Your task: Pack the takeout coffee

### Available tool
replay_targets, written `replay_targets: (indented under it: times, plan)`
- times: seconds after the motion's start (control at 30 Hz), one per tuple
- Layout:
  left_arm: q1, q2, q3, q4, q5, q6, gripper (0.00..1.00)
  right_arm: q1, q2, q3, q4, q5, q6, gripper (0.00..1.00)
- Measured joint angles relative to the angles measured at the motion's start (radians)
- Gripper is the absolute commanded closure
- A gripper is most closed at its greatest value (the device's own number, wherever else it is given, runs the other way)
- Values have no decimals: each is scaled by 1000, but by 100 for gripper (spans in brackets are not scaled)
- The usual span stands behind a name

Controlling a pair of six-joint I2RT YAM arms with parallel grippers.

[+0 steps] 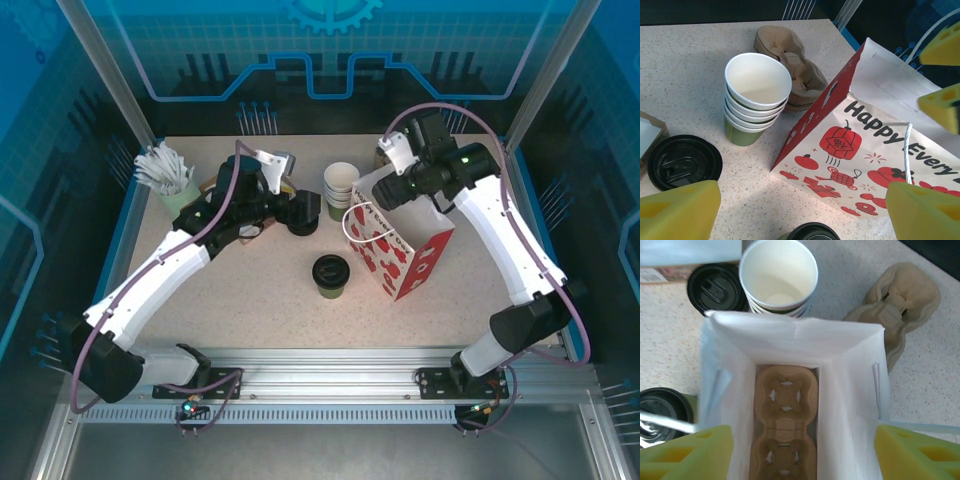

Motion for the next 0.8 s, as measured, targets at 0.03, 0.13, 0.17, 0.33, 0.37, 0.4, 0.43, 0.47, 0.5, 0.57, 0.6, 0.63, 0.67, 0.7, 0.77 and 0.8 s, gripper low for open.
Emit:
replay_targets:
  times: [0.03,0.13,0.17,0.33,0.37,0.4,0.43,0.47,0.5,0.57,0.6,0.63,0.67,0.7,0.77,0.8]
  plan:
    - [7,-7,-7,0,1,-8,13,3,-16,1,0,-12,0,25]
    - [34,-40,-41,0,8,-25,13,40,-70,-1,7,-40,4,25]
    - [46,-58,-60,-1,12,-37,13,68,-92,-3,13,-47,5,25]
    - [124,-150,-148,-27,52,-84,13,274,-162,-10,39,-51,8,23]
    - [147,-171,-166,-43,63,-96,13,321,-159,-10,41,-49,8,22]
    - [167,-186,-179,-54,72,-103,13,359,-150,-9,41,-47,8,22]
    - [192,-203,-195,-67,82,-114,13,398,-132,-7,40,-43,8,22]
    - [220,-222,-213,-81,92,-122,13,433,-106,-3,37,-38,7,22]
    - [246,-237,-227,-95,101,-126,13,462,-75,3,31,-32,7,21]
    - [302,-268,-257,-124,122,-141,13,516,12,18,20,-27,6,20]
    - [325,-281,-270,-136,130,-145,12,532,50,22,15,-27,6,20]
    - [345,-293,-283,-146,140,-148,12,546,90,22,10,-28,6,18]
    - [363,-305,-297,-158,148,-148,12,555,127,22,1,-31,2,17]
    - [373,-313,-307,-164,156,-148,11,558,158,22,-8,-32,0,16]
    - [385,-327,-330,-177,178,-148,10,560,217,22,-29,-28,-1,15]
    - [385,-330,-339,-181,189,-147,8,558,234,22,-39,-23,-1,15]
